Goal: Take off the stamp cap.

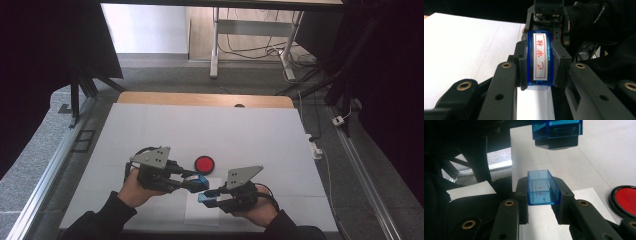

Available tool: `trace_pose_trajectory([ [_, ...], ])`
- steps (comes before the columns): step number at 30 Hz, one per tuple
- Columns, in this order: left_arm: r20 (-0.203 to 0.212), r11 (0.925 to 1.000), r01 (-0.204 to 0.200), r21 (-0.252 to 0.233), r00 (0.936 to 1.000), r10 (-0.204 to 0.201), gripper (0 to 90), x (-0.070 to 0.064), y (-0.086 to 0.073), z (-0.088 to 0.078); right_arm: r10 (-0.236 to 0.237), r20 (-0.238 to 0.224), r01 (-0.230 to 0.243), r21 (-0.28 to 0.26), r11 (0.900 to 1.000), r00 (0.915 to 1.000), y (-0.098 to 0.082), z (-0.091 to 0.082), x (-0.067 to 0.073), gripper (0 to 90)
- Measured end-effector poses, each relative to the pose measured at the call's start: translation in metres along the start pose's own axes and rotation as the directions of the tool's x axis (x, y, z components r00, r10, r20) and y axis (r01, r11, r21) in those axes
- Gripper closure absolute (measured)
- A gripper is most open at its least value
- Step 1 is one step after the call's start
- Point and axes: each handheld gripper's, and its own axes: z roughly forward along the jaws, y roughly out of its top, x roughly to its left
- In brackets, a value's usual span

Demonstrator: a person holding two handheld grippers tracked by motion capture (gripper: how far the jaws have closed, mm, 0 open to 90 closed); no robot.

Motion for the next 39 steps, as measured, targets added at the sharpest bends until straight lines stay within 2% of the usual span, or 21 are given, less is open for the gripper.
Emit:
trace_pose_trajectory([
  [8, -0.041, 0.9994, 0.012, 0.032, 0.9991, -0.011, 70.0, -0.001, -0.001, 0.003, 0.007, 0.043, -0.007, 0.001, 1.000, 0.9991, -0.002, -0.007, 0.001, 68.8],
  [13, -0.059, 0.9991, 0.020, 0.037, 0.9981, -0.018, 69.9, -0.001, -0.002, 0.003, 0.012, 0.092, -0.012, 0.000, 1.000, 0.9956, -0.004, -0.015, 0.002, 68.8],
  [14, -0.064, 0.9991, 0.024, 0.037, 0.9977, -0.021, 69.9, -0.001, -0.003, 0.004, 0.013, 0.119, -0.012, -0.009, 1.000, 0.9928, -0.005, -0.020, 0.003, 68.8],
  [15, -0.066, 0.9989, 0.029, 0.037, 0.9975, -0.027, 69.9, 0.000, -0.003, 0.004, 0.013, 0.119, -0.012, -0.009, 1.000, 0.9928, -0.005, -0.020, 0.003, 68.8],
  [16, -0.068, 0.9987, 0.035, 0.037, 0.9972, -0.033, 69.9, 0.000, -0.004, 0.004, 0.028, 0.148, -0.026, -0.016, 1.000, 0.9887, -0.007, -0.025, 0.002, 68.8],
  [19, -0.076, 0.9980, 0.048, 0.042, 0.9961, -0.044, 69.8, 0.000, -0.005, 0.005, 0.048, 0.168, -0.044, -0.030, 0.999, 0.9846, -0.008, -0.031, 0.002, 68.8],
  [22, -0.081, 0.9976, 0.050, 0.048, 0.9957, -0.046, 69.8, 0.000, -0.005, 0.007, 0.082, 0.207, -0.074, -0.044, 0.996, 0.9750, -0.010, -0.039, 0.001, 68.8],
  [25, -0.082, 0.9970, 0.054, 0.055, 0.9954, -0.049, 69.8, 0.000, -0.006, 0.009, 0.120, 0.242, -0.108, -0.061, 0.992, 0.9627, -0.013, -0.047, -0.001, 68.7],
  [26, -0.083, 0.9968, 0.054, 0.059, 0.9953, -0.049, 69.8, 0.000, -0.006, 0.009, 0.134, 0.261, -0.123, -0.058, 0.991, 0.9559, -0.014, -0.051, -0.001, 68.7],
  [27, -0.083, 0.9966, 0.055, 0.061, 0.9954, -0.050, 69.8, 0.000, -0.007, 0.010, 0.134, 0.261, -0.123, -0.058, 0.991, 0.9559, -0.014, -0.051, -0.001, 68.7],
  [29, -0.080, 0.9962, 0.059, 0.064, 0.9953, -0.054, 69.8, 0.000, -0.007, 0.010, 0.141, 0.276, -0.129, -0.061, 0.990, 0.9507, -0.016, -0.055, -0.001, 68.8],
  [33, -0.082, 0.9955, 0.068, 0.066, 0.9947, -0.063, 69.8, 0.000, -0.008, 0.011, 0.171, 0.307, -0.155, -0.075, 0.985, 0.9363, -0.019, -0.062, -0.001, 68.7],
  [39, -0.086, 0.9945, 0.077, 0.072, 0.9938, -0.071, 69.8, 0.001, -0.009, 0.010, 0.161, 0.350, -0.148, -0.064, 0.987, 0.9228, -0.023, -0.072, 0.002, 68.6],
])
